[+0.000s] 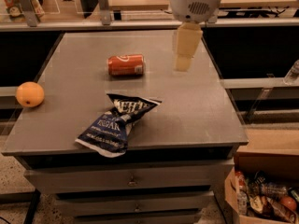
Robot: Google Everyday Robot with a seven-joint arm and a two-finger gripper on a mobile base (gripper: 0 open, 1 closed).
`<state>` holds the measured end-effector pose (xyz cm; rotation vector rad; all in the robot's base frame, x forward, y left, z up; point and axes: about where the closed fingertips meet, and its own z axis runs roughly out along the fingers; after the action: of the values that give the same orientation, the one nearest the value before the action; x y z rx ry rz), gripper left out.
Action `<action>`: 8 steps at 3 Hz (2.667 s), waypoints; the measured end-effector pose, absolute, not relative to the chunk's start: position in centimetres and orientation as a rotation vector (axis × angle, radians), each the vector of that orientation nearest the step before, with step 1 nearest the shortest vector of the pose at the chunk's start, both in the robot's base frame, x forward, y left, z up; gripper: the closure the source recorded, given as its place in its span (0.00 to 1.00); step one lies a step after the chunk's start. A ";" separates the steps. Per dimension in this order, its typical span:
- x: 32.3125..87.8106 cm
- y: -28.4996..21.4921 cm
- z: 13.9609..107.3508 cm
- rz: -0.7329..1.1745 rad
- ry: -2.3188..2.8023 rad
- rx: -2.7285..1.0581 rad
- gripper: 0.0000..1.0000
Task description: Place coke can upright
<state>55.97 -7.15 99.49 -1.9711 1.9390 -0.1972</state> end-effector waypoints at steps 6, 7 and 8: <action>66.2 5.4 90.8 -0.262 1.964 -2.074 0.00; 67.7 5.9 88.0 -0.184 2.016 -2.032 0.00; 69.0 6.8 86.0 -0.141 2.029 -2.034 0.00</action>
Offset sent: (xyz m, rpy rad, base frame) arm 0.0923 0.1513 -0.0273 -0.2086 -0.0369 0.1323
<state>69.04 6.78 86.02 -2.0342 2.0294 -0.1408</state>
